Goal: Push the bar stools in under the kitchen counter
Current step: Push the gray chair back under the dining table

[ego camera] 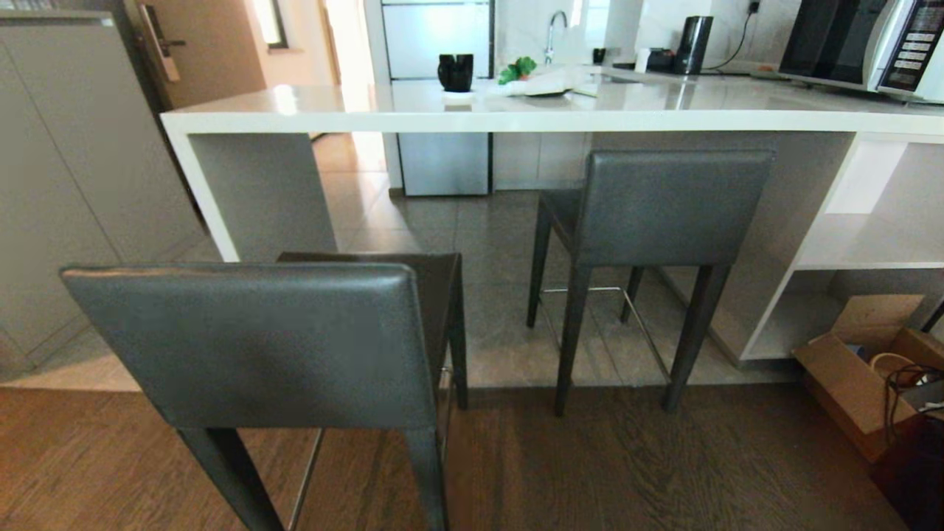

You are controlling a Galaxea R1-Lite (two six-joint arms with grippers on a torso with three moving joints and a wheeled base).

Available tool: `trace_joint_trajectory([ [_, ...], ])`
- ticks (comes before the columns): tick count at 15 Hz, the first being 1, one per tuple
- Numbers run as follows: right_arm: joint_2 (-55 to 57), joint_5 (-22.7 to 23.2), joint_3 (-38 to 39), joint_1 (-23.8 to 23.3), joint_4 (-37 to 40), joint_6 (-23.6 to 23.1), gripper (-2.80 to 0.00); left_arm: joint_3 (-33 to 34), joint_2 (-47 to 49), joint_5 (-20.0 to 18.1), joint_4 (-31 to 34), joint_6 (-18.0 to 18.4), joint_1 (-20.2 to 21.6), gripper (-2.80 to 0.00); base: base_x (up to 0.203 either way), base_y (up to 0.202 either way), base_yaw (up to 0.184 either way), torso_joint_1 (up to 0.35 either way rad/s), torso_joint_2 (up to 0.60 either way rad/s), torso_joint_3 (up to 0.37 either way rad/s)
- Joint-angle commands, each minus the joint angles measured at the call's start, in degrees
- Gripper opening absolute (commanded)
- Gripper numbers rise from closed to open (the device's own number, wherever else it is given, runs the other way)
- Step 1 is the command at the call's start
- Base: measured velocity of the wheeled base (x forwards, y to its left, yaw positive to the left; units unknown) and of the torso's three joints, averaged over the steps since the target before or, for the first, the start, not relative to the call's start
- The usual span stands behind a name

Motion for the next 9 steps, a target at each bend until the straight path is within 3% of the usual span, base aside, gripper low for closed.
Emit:
trace_joint_trajectory([
  [1,0.1,0.0,0.0,0.0,0.0,0.0,-2.8,0.1,0.1,0.1,0.0,0.0,0.0,-2.8,0.0,0.199,-0.002,0.006,0.01,0.003],
  [9,0.1,0.0,0.0,0.0,0.0,0.1,-2.8,0.1,0.1,0.0,0.0,0.0,0.0,-2.8,0.0,0.197,-0.001,0.003,0.0,0.002],
])
